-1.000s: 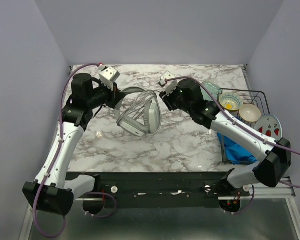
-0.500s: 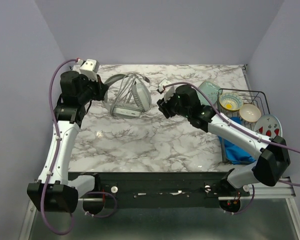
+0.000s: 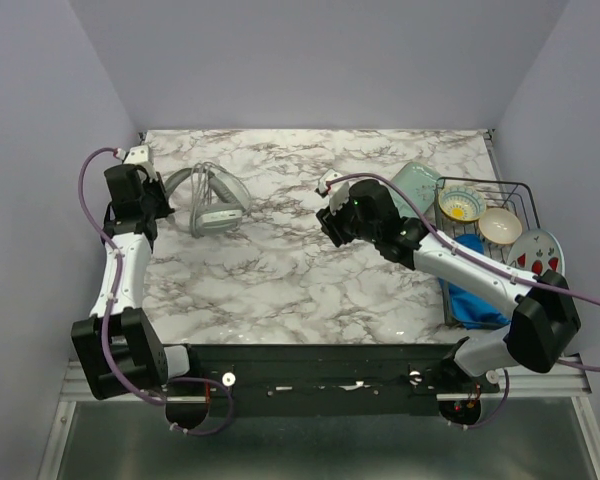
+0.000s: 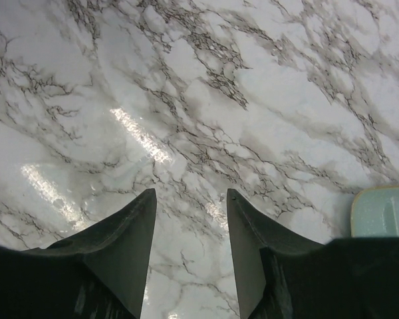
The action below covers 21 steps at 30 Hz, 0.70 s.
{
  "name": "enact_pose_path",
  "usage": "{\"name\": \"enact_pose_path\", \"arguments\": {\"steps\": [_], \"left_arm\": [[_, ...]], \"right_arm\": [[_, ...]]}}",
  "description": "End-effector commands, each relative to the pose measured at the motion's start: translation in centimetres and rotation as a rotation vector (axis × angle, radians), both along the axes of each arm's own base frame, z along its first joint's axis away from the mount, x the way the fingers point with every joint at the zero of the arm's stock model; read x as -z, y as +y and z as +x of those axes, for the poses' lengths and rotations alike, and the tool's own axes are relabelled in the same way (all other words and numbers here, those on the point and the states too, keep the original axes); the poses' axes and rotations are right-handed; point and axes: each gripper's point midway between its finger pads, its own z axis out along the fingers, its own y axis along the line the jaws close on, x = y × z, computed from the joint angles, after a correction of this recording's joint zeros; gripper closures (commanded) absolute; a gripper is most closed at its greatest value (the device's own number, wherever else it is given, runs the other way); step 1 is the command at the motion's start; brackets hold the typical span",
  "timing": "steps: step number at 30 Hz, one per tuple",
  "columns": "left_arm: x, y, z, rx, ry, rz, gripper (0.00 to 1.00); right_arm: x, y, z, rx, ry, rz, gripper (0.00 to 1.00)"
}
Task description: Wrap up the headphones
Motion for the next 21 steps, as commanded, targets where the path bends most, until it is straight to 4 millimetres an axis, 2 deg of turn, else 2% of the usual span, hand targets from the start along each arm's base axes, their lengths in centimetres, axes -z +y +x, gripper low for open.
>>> {"name": "enact_pose_path", "arguments": {"steps": [1,5,9,14,16,17,19,20,21], "left_arm": [[0.1,5.1,1.6,-0.163,-0.091,0.006,1.0],[3.7,9.2,1.5,-0.249,-0.046,-0.004,1.0],[6.8,11.3,1.5,-0.275,-0.002,-0.043,1.0],[9.8,12.3,1.4,-0.269,0.035,-0.07,1.0],[9.6,12.7,1.6,-0.268,0.035,-0.083,1.0],[9.8,12.8,1.7,-0.265,0.038,-0.084,0.97],[10.0,13.3,1.8,-0.291,0.06,-0.079,0.83],[10.6,13.5,1.7,-0.298,0.083,-0.08,0.7],[11.1,13.5,1.4,-0.304,0.114,-0.082,0.63]], "right_arm": [[0.8,-0.4,0.1,0.022,0.008,-0.016,0.45],[0.8,-0.4,0.1,0.017,0.007,-0.018,0.45],[0.8,-0.4,0.0,0.007,0.007,-0.022,0.45],[0.9,-0.3,0.0,0.004,0.006,-0.028,0.45],[0.8,-0.4,-0.1,0.003,0.006,-0.031,0.45],[0.7,-0.4,0.0,0.003,0.004,-0.028,0.45],[0.7,-0.3,0.0,0.0,0.006,-0.028,0.45],[0.7,-0.3,-0.1,-0.003,0.007,-0.027,0.45],[0.7,-0.3,-0.1,-0.005,0.008,-0.028,0.45]]}}
